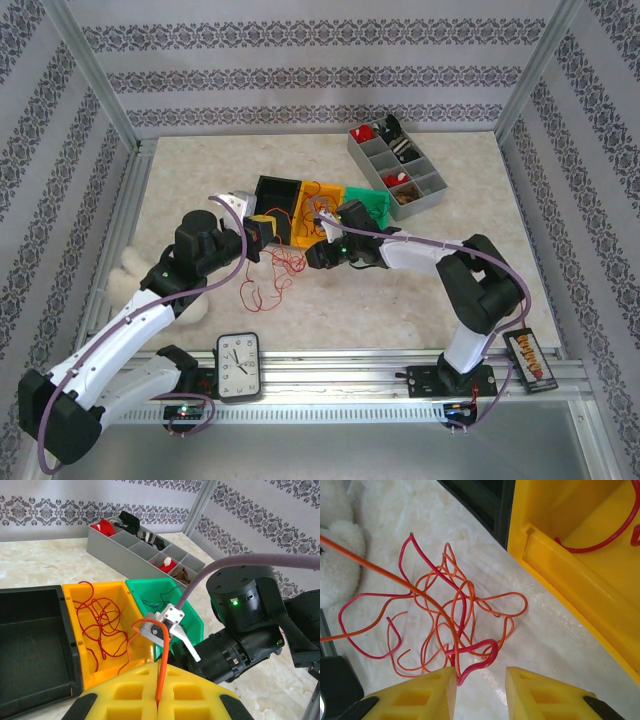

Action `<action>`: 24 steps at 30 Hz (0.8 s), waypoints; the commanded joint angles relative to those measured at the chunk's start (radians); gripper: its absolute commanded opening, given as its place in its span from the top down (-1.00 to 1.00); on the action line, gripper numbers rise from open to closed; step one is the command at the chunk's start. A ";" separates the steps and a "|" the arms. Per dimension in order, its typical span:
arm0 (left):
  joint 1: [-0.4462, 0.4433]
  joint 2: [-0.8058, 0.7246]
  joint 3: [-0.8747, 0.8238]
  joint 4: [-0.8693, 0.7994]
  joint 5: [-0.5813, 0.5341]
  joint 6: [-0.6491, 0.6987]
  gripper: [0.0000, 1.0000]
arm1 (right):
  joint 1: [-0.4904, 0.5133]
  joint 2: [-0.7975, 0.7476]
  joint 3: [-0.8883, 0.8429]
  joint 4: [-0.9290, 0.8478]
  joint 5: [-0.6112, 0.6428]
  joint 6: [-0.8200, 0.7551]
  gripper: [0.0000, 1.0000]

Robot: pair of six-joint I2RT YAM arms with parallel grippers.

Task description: Untangle the cables

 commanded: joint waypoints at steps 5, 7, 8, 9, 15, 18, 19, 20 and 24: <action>0.007 -0.023 -0.012 0.034 -0.006 -0.005 1.00 | -0.019 0.044 0.049 0.057 -0.039 0.023 0.36; 0.008 -0.024 -0.015 0.035 -0.008 -0.008 1.00 | -0.019 0.054 0.056 0.057 -0.042 0.024 0.37; 0.008 -0.024 -0.015 0.037 -0.007 -0.010 1.00 | -0.019 0.058 0.059 0.060 -0.045 0.024 0.38; 0.008 -0.025 -0.018 0.038 -0.007 -0.009 1.00 | -0.019 0.064 0.062 0.063 -0.048 0.028 0.41; 0.008 -0.028 -0.023 0.036 -0.029 -0.010 1.00 | -0.019 0.071 0.069 0.062 -0.043 0.032 0.76; 0.007 -0.033 -0.022 0.014 -0.138 -0.017 1.00 | -0.026 0.039 0.040 0.065 -0.011 0.037 0.90; 0.008 -0.039 -0.023 -0.002 -0.215 -0.025 1.00 | -0.031 0.019 0.024 0.065 0.002 0.040 0.91; 0.008 -0.046 -0.026 -0.011 -0.295 -0.030 1.00 | -0.037 -0.003 0.006 0.062 0.013 0.043 0.92; 0.008 -0.089 -0.069 -0.038 -0.675 -0.081 1.00 | -0.060 -0.104 -0.076 0.036 0.065 0.050 0.95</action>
